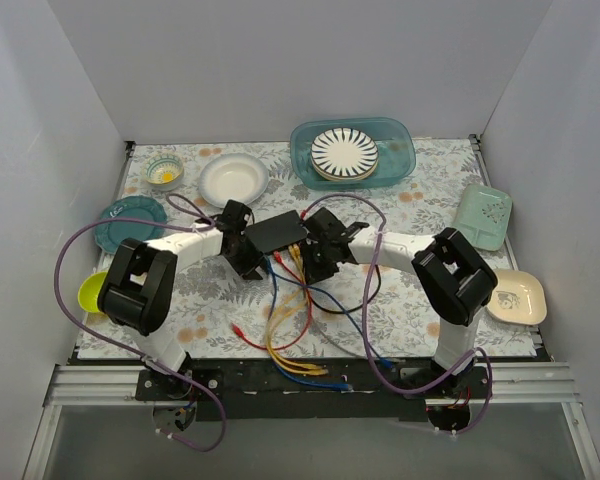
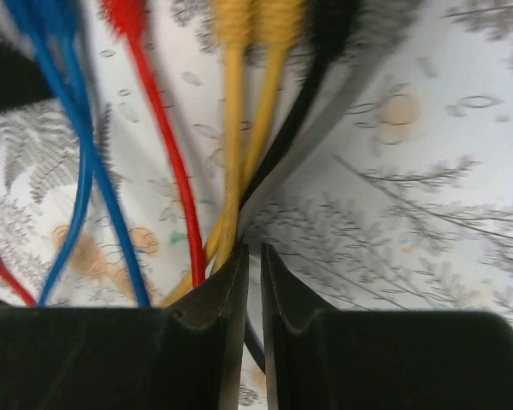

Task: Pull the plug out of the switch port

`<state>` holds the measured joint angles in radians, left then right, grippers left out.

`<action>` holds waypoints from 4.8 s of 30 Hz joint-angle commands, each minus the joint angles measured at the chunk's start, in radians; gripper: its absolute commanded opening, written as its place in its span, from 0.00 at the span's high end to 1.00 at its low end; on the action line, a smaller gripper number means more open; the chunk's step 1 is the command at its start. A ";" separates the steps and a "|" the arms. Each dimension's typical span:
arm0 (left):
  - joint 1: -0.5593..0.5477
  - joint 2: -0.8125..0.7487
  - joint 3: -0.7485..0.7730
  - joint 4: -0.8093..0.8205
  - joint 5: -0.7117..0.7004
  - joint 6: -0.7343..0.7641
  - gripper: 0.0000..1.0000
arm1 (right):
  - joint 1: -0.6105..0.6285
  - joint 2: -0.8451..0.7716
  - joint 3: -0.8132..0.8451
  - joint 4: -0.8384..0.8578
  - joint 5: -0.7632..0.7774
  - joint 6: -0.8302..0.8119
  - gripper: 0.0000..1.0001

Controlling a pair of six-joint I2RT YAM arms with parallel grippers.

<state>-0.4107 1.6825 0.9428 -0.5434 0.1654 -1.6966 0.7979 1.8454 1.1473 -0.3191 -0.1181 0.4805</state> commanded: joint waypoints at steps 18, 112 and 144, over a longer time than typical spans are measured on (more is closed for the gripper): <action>0.019 -0.312 0.096 -0.060 -0.277 0.084 0.57 | -0.031 -0.152 0.189 -0.083 0.124 -0.039 0.71; -0.135 0.027 0.013 0.223 -0.190 0.177 0.41 | -0.138 -0.884 -0.535 0.040 -0.025 0.129 0.37; 0.055 0.229 0.274 0.186 -0.138 0.071 0.84 | -0.332 -0.181 -0.214 0.172 0.112 0.270 0.99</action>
<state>-0.3428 1.9354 1.2667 -0.3759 -0.0937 -1.6127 0.4755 1.5581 0.7902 -0.1345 -0.0227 0.7769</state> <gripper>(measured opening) 0.256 0.023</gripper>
